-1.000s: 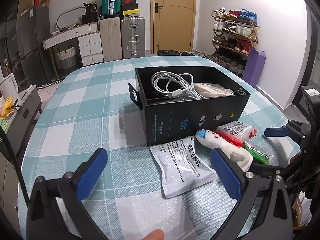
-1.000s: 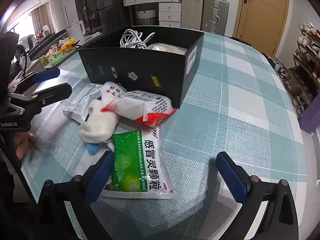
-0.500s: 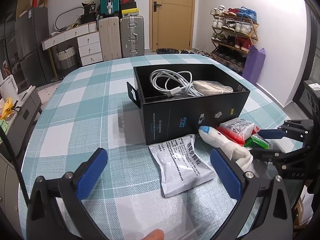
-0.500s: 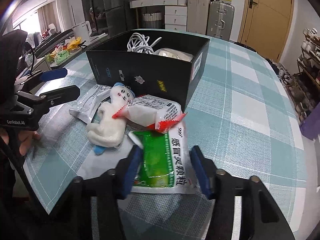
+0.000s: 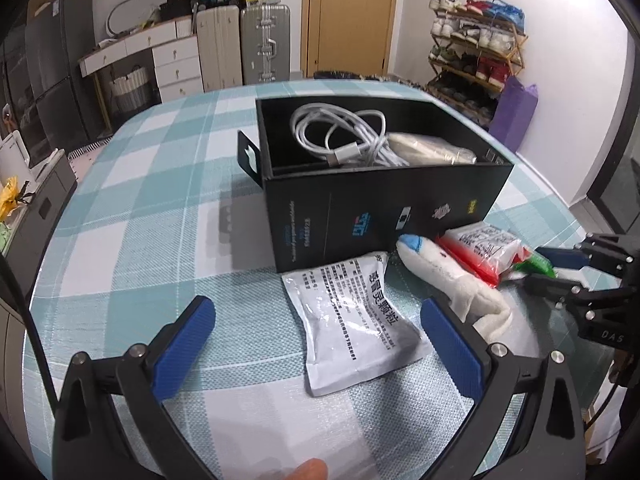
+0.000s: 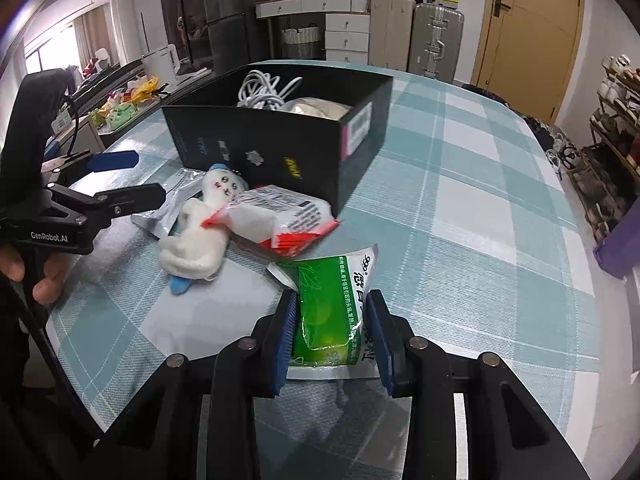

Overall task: Organize soft objects
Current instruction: 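Grasp the green medicine packet with the right gripper while the left grasps the white sachet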

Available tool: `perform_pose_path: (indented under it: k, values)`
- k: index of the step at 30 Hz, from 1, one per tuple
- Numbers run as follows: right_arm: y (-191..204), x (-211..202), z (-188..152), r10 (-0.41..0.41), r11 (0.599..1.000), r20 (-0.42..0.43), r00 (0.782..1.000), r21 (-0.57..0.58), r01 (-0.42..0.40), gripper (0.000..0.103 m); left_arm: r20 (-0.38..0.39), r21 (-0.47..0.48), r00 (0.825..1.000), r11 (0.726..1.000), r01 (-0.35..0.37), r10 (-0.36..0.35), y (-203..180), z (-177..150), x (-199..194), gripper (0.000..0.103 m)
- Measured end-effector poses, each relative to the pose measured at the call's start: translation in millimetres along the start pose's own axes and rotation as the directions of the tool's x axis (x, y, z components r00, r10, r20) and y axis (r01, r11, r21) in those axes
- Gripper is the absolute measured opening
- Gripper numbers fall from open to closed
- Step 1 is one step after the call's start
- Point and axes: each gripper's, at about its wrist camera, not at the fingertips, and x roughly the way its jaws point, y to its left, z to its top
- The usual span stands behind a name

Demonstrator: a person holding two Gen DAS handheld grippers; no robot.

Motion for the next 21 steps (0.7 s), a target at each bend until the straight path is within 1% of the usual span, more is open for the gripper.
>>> perform_pose_path:
  k: [5,8,10,16,19,21]
  values:
    - [-7.1,-6.6,1.4,-0.015,1.0,0.031,0.999,0.02,0.014,0.035,-0.046,-0.025,0.999,1.0,-0.016,0.015,3.0,0.1,8.6,0.103]
    - [-9.0,-10.6,2.2,-0.022,0.999,0.047,0.999,0.027,0.021,0.035,-0.054,-0.066,0.998,0.998,0.015,-0.019,6.9,0.4,10.9,0.103]
    - [-8.8,-12.5,3.0,-0.022,0.999,0.056,0.998,0.027,0.021,0.035,-0.062,-0.072,0.998,0.997,0.015,-0.019,6.6,0.8,12.9,0.103]
    - [-7.2,-13.7,3.2,-0.021,1.0,0.067,0.998,0.024,0.019,0.035,-0.083,-0.07,0.997,0.998,-0.01,0.005,5.4,0.2,16.0,0.103]
    - [-7.6,-15.0,3.6,-0.021,1.0,0.074,0.997,0.024,0.019,0.035,-0.095,-0.045,0.995,0.999,-0.024,0.019,6.8,0.0,16.6,0.103]
    - [-7.3,-15.7,4.1,-0.021,1.0,0.078,0.997,0.024,0.019,0.035,-0.091,-0.05,0.996,0.999,-0.019,0.014,8.1,-1.1,15.8,0.102]
